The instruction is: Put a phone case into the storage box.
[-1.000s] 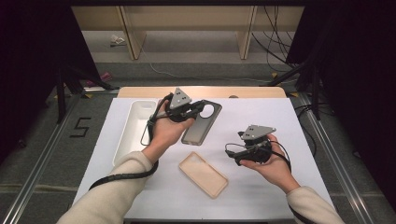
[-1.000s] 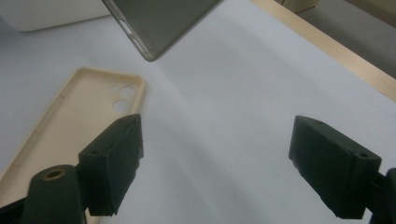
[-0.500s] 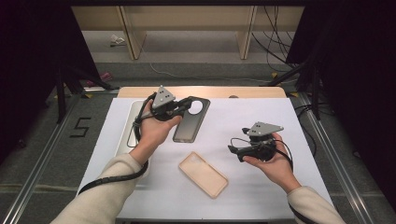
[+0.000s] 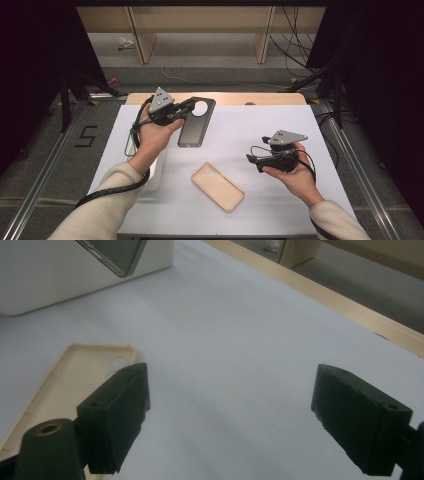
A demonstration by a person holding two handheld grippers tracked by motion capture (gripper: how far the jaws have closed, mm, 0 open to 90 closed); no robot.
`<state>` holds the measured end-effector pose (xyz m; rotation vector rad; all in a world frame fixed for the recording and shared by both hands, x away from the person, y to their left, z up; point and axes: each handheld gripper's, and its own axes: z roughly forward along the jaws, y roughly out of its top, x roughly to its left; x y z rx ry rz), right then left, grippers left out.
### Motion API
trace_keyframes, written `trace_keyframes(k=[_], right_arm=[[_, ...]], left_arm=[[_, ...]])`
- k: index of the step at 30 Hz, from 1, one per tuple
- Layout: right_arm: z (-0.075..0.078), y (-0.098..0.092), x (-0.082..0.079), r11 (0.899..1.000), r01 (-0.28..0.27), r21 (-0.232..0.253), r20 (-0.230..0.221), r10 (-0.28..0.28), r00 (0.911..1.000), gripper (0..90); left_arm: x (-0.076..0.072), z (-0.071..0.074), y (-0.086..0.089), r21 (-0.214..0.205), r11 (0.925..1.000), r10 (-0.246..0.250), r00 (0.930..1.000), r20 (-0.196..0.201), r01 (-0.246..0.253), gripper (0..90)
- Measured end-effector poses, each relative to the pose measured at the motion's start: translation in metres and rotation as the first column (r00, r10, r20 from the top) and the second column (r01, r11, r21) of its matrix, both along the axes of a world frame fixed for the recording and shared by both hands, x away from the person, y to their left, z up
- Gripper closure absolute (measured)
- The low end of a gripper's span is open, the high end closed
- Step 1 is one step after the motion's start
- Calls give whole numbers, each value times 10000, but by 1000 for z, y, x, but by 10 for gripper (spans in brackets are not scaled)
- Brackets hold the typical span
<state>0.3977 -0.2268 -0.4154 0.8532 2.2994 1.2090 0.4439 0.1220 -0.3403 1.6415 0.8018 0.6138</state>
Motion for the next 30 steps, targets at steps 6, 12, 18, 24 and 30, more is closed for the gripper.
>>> trace_keyframes(k=[6,12,18,24,30], right_arm=[[0,0,0,10000,14,8,-6,-14,10000,165],[0,-2,0,9999,116,79,38,-116,9999,165],[1,-2,0,9999,132,71,79,-133,9999,165],[0,-3,1,9998,155,101,55,-155,9999,165],[0,-3,1,9998,172,109,57,-173,9998,165]], left_arm=[[1,7,9,61,9999,89,9997,215,-90,816],[4,13,20,25,9997,251,9991,333,-252,816],[9,19,33,-47,9988,487,9980,397,-485,816],[14,22,43,-67,9979,650,9969,450,-647,816],[18,23,54,-143,9970,771,9962,398,-766,816]])
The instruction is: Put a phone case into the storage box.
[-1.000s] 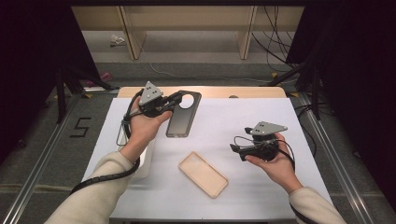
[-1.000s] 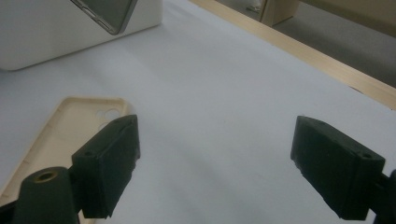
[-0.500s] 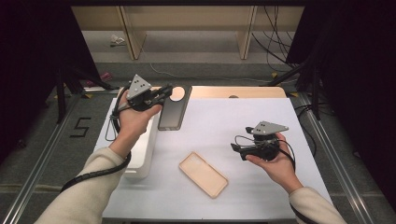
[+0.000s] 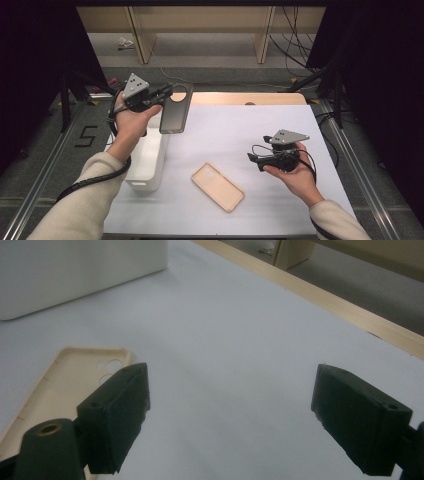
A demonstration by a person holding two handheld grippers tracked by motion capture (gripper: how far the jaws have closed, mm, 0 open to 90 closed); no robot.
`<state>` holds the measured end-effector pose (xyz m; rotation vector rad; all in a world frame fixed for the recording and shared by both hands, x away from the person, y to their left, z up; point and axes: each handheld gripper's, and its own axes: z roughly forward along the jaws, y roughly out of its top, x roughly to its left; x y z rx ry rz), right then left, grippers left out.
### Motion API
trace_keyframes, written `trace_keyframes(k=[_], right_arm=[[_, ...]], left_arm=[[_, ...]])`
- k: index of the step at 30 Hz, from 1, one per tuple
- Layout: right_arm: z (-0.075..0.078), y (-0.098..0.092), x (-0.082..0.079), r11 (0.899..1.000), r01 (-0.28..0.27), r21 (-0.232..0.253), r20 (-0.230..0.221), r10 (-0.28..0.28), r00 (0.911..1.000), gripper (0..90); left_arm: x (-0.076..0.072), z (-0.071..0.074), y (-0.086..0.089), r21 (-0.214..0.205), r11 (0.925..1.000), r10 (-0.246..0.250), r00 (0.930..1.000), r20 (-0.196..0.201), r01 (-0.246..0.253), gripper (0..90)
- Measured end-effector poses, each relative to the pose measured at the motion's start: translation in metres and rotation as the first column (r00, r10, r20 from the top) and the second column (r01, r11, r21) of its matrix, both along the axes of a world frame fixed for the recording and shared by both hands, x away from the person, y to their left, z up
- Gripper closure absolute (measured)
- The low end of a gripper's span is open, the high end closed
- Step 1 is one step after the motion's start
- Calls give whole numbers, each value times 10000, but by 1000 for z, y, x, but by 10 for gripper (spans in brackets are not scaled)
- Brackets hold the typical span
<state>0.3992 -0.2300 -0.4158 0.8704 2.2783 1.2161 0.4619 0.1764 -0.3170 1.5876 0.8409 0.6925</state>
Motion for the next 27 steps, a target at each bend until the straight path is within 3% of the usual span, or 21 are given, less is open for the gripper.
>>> trace_keyframes(k=[27], right_arm=[[-1,-1,1,9999,63,84,-35,-62,10000,166]], left_arm=[[19,0,35,204,9977,649,9978,-98,-647,816]])
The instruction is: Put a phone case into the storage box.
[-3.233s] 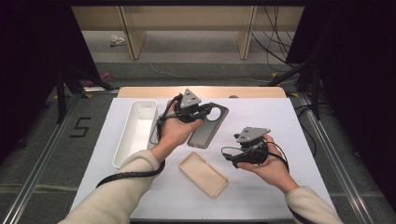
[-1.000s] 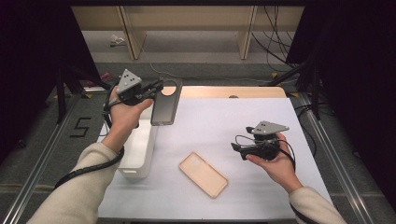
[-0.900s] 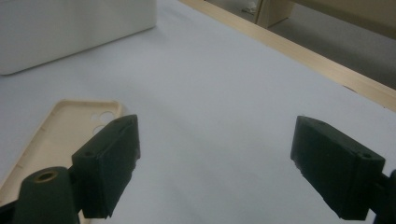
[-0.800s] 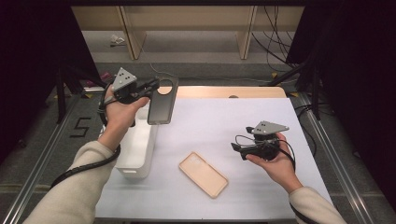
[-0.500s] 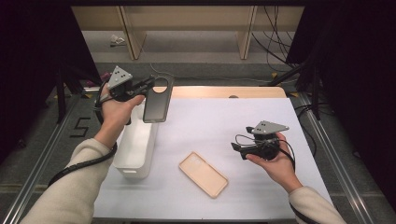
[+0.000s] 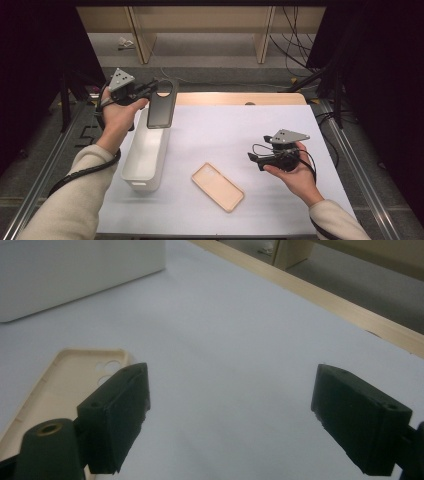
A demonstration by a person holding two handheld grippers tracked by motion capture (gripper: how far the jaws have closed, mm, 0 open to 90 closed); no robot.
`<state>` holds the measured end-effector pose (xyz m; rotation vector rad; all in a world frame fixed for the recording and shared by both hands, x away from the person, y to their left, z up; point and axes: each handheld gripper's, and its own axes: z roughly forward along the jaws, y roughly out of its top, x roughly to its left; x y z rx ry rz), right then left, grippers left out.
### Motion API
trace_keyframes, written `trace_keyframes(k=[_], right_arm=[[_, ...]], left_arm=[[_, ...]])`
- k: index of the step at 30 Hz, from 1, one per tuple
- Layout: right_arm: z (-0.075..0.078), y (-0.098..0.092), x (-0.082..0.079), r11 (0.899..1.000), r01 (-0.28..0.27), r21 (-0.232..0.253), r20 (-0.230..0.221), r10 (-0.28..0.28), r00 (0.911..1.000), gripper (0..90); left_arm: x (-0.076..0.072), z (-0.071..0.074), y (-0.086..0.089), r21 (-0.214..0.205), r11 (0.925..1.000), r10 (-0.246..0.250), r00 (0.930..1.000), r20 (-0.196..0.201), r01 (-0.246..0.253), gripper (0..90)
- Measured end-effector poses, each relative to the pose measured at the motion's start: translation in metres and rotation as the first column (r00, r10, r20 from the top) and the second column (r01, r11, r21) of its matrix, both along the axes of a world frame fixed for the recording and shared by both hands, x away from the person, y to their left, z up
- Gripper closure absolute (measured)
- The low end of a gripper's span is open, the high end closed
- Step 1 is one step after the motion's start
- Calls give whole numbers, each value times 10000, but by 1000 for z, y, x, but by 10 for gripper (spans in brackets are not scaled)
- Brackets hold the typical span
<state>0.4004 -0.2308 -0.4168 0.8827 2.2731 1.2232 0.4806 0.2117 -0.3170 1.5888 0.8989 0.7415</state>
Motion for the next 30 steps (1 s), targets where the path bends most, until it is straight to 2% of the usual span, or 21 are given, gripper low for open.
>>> trace_keyframes(k=[18,30], right_arm=[[0,-1,0,10000,39,32,-6,-39,10000,166],[0,-1,0,10000,33,6,-15,-33,10000,167]], left_arm=[[12,-3,17,223,9994,267,9996,-28,-267,815],[21,-9,27,199,9986,494,9986,-172,-491,816]])
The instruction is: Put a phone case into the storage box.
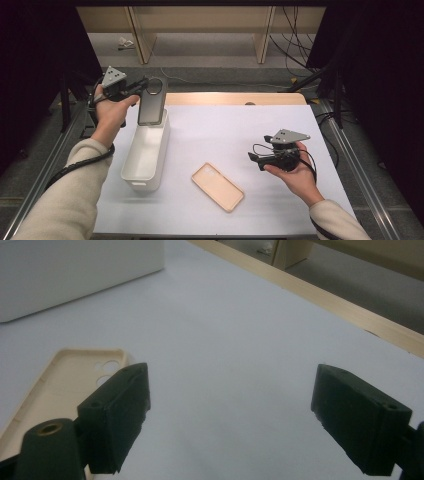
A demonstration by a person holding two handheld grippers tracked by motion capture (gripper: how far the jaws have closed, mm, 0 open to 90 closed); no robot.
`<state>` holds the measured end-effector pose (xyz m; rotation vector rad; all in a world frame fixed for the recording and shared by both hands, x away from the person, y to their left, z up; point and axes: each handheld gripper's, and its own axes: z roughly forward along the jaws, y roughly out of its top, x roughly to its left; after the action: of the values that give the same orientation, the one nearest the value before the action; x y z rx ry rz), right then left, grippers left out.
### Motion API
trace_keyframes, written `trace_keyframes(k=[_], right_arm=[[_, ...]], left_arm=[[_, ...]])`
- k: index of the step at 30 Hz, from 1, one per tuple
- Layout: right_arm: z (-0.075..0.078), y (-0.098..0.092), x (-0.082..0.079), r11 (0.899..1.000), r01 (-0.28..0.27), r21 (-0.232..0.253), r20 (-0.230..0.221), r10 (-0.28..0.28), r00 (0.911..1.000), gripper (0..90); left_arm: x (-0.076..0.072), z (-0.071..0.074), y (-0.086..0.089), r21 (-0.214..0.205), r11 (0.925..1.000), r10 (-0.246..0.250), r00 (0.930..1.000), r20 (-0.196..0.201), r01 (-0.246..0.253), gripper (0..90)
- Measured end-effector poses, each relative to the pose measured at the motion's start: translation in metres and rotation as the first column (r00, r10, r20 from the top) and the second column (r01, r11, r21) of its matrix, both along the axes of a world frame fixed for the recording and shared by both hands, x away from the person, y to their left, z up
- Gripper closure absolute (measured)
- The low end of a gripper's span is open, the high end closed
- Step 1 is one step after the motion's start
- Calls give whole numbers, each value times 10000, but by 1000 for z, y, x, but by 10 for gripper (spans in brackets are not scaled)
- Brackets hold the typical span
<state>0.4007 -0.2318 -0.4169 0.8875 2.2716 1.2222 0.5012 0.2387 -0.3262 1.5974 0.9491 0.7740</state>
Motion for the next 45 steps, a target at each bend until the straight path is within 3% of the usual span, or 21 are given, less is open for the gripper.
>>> trace_keyframes(k=[11,27,30,45], right_arm=[[0,0,0,10000,15,12,-1,-15,10000,168],[0,0,0,10000,-16,7,-33,16,10000,168],[0,0,0,10000,-15,-11,-32,15,10000,168],[-1,1,0,10000,-37,-31,-48,36,10000,169]], left_arm=[[6,-5,3,-125,9999,87,10000,-48,-87,815],[16,-15,5,-17,9998,176,9991,-386,-177,815],[17,-18,5,176,9997,198,9990,-393,-192,815],[21,-26,6,66,9997,253,9985,-490,-250,815]])
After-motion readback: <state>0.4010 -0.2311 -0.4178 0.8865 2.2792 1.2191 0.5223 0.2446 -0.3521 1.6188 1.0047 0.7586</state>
